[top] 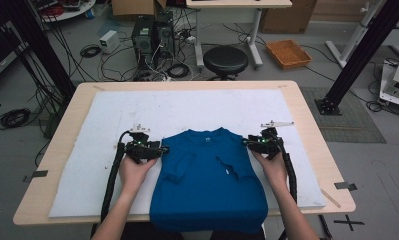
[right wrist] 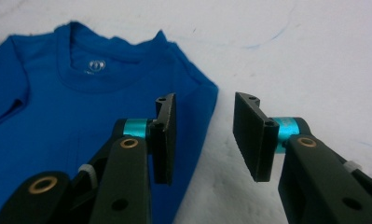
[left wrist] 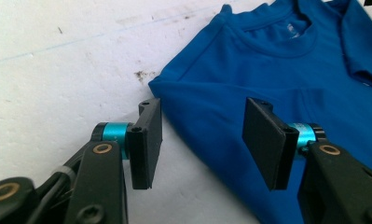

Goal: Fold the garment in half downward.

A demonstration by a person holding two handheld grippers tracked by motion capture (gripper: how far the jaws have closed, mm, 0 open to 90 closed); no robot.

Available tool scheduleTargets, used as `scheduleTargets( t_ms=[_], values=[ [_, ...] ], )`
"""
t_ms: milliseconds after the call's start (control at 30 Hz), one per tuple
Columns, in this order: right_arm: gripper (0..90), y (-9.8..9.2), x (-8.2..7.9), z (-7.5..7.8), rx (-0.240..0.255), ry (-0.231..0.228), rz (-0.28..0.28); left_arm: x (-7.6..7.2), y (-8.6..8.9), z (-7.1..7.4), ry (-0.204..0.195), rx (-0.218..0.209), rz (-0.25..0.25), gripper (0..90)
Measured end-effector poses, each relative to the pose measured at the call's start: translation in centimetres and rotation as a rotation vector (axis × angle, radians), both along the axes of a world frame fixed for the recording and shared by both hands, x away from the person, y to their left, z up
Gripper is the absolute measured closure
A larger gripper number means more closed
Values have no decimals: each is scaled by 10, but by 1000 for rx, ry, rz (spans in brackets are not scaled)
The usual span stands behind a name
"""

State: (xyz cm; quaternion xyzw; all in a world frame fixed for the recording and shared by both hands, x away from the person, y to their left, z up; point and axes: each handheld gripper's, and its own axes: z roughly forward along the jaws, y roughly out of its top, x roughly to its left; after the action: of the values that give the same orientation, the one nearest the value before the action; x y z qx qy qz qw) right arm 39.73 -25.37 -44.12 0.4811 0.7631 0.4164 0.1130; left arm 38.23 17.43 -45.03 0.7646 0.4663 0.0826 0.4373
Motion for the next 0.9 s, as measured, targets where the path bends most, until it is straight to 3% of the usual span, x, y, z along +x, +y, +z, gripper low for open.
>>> scheduleTargets(
  t_ms=[67,100,233,400,433,533,600,633,733,900],
  values=[
    [692,5,2,-4,-32,11,14,0,0,0,-2,11,3,500],
    [791,8,2,-6,-78,5,18,0,1,0,-7,20,5,545],
    [857,8,1,-5,-99,-14,5,-1,0,0,-25,46,16,610],
    [819,2,0,-3,-99,-15,-26,-1,1,1,-31,47,22,635],
    [761,-2,0,-3,-85,-19,-42,0,1,2,-36,44,26,606],
    [718,-6,2,2,-47,-41,-60,7,1,8,-63,20,32,566],
    [709,-5,5,4,-38,-48,-58,12,0,9,-59,19,28,558],
    [688,0,11,9,-38,-53,-38,21,-6,12,-48,13,3,528],
    [687,9,17,14,-39,-66,-20,30,-12,14,-51,19,-19,524],
    [650,34,37,15,-83,-40,10,48,-27,16,-31,50,-38,492]
  ],
)
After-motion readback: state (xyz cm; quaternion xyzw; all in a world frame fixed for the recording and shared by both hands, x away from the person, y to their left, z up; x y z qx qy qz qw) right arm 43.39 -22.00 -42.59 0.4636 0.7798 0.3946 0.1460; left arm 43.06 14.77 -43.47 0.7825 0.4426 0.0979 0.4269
